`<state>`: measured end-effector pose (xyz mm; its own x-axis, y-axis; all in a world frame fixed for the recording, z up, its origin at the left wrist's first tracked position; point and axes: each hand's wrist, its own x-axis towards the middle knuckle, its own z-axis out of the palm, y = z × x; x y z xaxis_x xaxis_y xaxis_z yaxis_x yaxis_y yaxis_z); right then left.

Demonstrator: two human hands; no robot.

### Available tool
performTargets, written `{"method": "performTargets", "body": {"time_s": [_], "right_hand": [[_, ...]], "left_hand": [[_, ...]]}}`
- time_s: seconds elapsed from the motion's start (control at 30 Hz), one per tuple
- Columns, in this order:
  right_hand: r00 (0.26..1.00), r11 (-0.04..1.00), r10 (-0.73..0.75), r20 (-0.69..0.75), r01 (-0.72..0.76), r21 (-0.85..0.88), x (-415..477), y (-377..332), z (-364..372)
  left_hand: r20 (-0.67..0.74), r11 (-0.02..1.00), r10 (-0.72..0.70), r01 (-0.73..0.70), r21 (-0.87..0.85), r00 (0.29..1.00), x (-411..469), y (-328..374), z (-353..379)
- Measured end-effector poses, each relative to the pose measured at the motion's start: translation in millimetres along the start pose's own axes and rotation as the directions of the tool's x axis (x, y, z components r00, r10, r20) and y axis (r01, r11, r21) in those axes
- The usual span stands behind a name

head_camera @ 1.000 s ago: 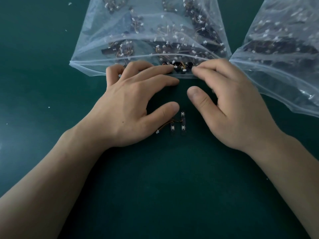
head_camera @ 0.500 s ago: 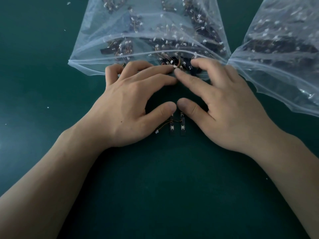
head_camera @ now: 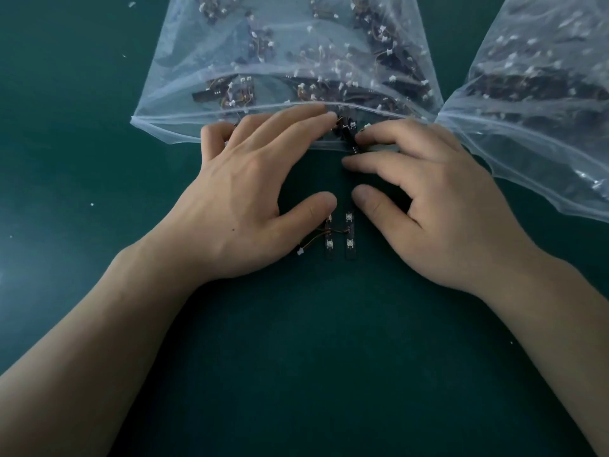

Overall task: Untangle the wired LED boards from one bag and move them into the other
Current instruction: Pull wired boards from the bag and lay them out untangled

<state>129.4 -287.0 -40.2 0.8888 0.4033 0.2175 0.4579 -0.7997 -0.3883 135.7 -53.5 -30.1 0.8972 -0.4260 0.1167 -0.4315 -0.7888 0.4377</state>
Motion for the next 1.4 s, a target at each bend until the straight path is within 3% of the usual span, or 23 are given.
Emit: {"method": "performTargets", "body": {"time_s": [0.33, 0.47, 0.67, 0.8, 1.0, 1.1, 1.2, 1.4], "right_hand": [[0.989, 0.969, 0.079, -0.128, -0.047, 0.241, 0.0, 0.9, -4.0], [0.974, 0.968, 0.102, -0.202, -0.051, 0.244, -0.3, 1.3, -3.8], [0.977, 0.976, 0.076, -0.197, -0.033, 0.216, -0.5, -0.1, -2.2], [0.982, 0.971, 0.077, -0.174, -0.035, 0.238, -0.3, -0.1, -2.8], [0.958, 0.899, 0.196, -0.208, -0.091, 0.428, -0.3, 2.5, -5.3], [0.970, 0.913, 0.196, -0.141, -0.128, 0.388, 0.4, 2.0, -5.2], [0.988, 0.966, 0.141, -0.065, -0.123, 0.228, 0.3, 2.0, -3.9], [0.990, 0.981, 0.129, -0.059, -0.119, 0.153, 1.5, 1.0, -4.7]], "left_hand": [[0.070, 1.000, 0.010, -0.011, 0.012, 0.997, 0.8, 1.0, -4.8], [0.081, 1.000, 0.017, -0.017, -0.003, 0.997, 0.7, 0.7, -5.9], [0.071, 1.000, 0.000, 0.002, -0.028, 0.997, 0.6, 0.3, -6.6], [0.005, 0.992, -0.007, 0.007, -0.124, 1.000, -0.9, -0.5, -7.1], [-0.179, 0.939, -0.049, -0.016, -0.345, 0.983, 0.8, -2.7, -6.8], [-0.263, 0.924, -0.124, 0.015, -0.383, 0.957, 1.0, -0.7, -5.1], [-0.339, 0.929, -0.187, 0.054, -0.367, 0.922, 2.9, -0.4, -2.6], [-0.349, 0.930, -0.185, 0.049, -0.364, 0.919, 6.2, -4.2, -0.4]]}}
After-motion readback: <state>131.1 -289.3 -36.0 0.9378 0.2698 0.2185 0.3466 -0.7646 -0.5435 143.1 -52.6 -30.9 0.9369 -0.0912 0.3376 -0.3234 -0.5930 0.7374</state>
